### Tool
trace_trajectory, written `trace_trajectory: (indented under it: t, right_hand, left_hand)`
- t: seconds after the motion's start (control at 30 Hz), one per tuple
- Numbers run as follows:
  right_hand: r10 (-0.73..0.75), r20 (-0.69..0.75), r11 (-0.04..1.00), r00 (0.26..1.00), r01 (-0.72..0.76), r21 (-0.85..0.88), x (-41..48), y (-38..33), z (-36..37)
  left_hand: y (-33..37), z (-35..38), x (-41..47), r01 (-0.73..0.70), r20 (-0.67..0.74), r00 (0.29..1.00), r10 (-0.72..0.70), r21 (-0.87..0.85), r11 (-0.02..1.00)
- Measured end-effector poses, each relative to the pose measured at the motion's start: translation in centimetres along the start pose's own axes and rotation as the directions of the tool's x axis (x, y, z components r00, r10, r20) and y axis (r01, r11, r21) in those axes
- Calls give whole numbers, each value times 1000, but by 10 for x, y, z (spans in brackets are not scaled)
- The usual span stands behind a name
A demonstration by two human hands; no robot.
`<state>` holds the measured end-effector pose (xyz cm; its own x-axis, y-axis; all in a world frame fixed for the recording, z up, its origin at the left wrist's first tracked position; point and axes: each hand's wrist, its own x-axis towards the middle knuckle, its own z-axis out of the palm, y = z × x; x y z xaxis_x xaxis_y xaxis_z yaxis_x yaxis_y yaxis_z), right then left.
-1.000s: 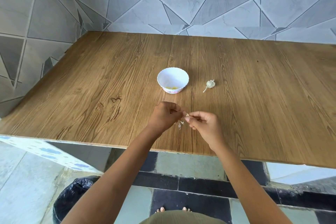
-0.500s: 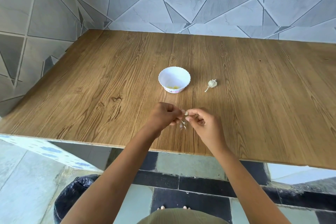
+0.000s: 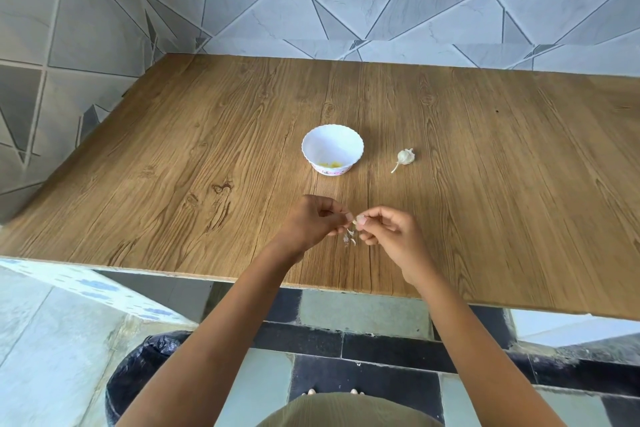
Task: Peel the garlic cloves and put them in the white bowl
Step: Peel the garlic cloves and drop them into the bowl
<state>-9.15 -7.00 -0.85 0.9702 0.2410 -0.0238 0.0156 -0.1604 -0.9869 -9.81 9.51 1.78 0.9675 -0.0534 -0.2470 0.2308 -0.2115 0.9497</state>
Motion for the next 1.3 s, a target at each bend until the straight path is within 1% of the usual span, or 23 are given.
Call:
trace_trajectory:
  t: [0.13,0.2,0.27,0.33,0.4,0.47,0.5,0.53,0.63,0.7,0.77,0.83,0.93,1.0,1.03,1.07,1.1,1.17,1.2,1.23,1.3]
  right_hand:
    - [116,-63,988,991,-109,109,0,-3,6]
    - [116,-117,991,986,-108,76,0,-3,8]
    - [29,-144,996,989,-40,-74,0,2,7]
    - [-62,-144,973,988,27,-230,0,7,6]
    - [-133,-148,948,980,82,-306,0,9,6]
    - [-191,-122,936,974,144,-322,0,9,7]
    - [-190,-103,943,976,153,-296,1,8,8]
    - [-159,-84,958,984,133,-256,0,7,8]
    - [-47,-45,990,998,40,-135,1,2,10]
    - [-21,-40,995,999,17,-101,0,1,10]
    - [-26,-30,997,999,24,-74,0,0,10]
    - [-47,-26,997,999,45,-63,-2,0,10]
    - [-68,-36,997,997,67,-34,-2,-1,11]
    - [-85,-47,996,995,84,-17,-2,-2,11]
    - [-95,-58,995,994,95,-9,-2,-2,11]
    - [-109,-72,994,991,109,-11,-2,-1,11]
    - [-126,-86,992,988,125,-19,-2,0,10]
    - [-153,-107,988,982,150,-39,-3,3,8]
    - [-161,-118,986,980,156,-52,-3,4,8]
    - [-169,-127,985,977,162,-65,-3,5,7]
    - [-187,-131,980,974,177,-87,-3,6,8]
  left_hand:
    - [-1,1,-1,18,22,1000,-17,-48,999]
    - [-1,0,-1,34,16,999,-33,-85,996]
    - [-1,-1,-1,44,9,999,-43,-112,993]
    - [-1,-2,-1,46,-1,999,-47,-117,992]
    - [-2,-2,0,43,-16,999,-45,-105,994]
    - [-3,-1,0,39,-35,999,-42,-102,994]
    - [-3,-1,-1,36,-43,998,-41,-103,994]
    - [-4,0,0,34,-50,998,-39,-105,994]
    - [-4,0,-1,23,-51,998,-28,-95,995]
    - [-4,0,-1,26,-33,999,-29,-94,995]
    - [-4,-2,0,59,-5,998,-60,-127,990]
    - [-2,-3,0,136,54,990,-127,-235,962]
    - [0,-3,-2,278,165,960,-228,-431,858]
    - [0,-3,-2,327,191,945,-266,-522,788]
    - [0,-3,-2,332,187,943,-275,-543,771]
    - [-1,-4,-3,319,172,948,-269,-535,782]
    - [-2,-4,-3,287,146,958,-247,-497,819]
    - [-5,-5,-4,191,86,981,-172,-360,913]
    - [-5,-5,-4,145,65,989,-131,-306,941]
    - [-5,-5,-5,116,54,993,-105,-283,952]
    - [-3,-4,-6,98,47,995,-88,-305,947]
